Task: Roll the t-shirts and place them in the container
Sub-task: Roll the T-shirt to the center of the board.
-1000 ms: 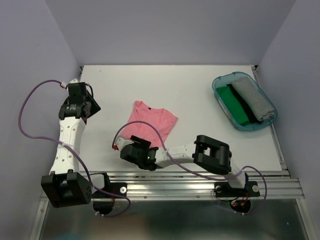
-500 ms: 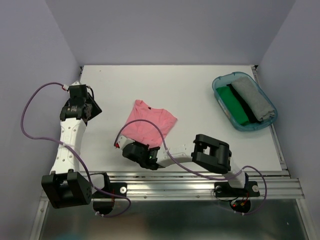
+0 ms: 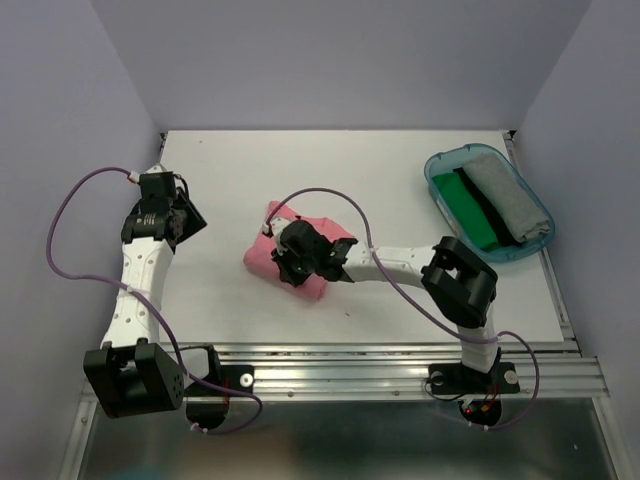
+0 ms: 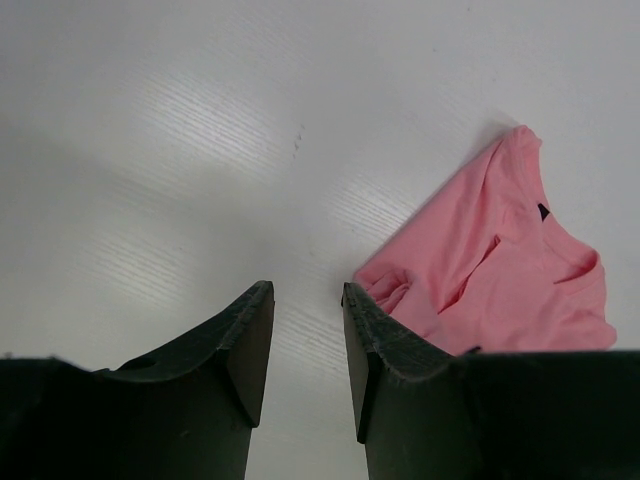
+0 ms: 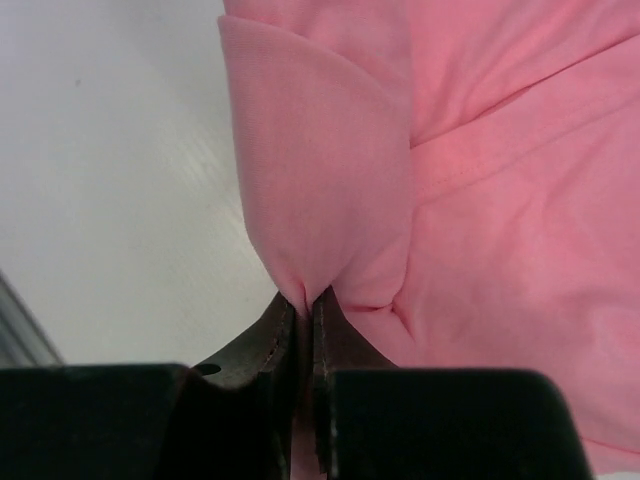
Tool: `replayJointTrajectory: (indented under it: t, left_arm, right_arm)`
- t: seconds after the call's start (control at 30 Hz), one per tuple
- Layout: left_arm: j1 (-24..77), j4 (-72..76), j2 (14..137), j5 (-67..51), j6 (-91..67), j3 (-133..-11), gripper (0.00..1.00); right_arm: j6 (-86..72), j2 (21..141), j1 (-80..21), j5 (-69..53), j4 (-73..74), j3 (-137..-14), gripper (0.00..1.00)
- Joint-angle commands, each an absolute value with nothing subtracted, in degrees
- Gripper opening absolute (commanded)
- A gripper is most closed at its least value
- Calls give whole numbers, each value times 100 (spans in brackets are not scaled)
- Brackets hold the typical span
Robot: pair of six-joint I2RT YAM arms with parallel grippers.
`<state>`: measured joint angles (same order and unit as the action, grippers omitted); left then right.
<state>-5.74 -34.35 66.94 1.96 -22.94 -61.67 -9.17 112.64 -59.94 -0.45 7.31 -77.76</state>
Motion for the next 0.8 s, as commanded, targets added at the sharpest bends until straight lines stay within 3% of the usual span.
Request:
replayJointTrajectory:
  t: [0.0,0.33,0.57,0.63,0.77]
  left_arm:
    - [-598,-3278,6548,106,-2189,-6152,45]
    - [-598,-3296,6451,-298,-2118,-5986,45]
    - [-528,-3445,6188,-606,-2030,-5643,45]
    - [-387,-3498,6065,-729,-2118,-5468,37]
    - [26,-3533,5836,-949,-2424,-5125,0]
  right_arm:
    - [-1511,11144,-5793,-1940,826,-7919,1]
    - [-2047,11522,-5248,-4155,756,-8244,1]
    - [-2338,11839,-5036,-4640,615,-8297,1]
    - [-2390,11935,-4984,-4719,624,-8306,1]
    - [-2513,12084,-4922,-4983,554,-8332,1]
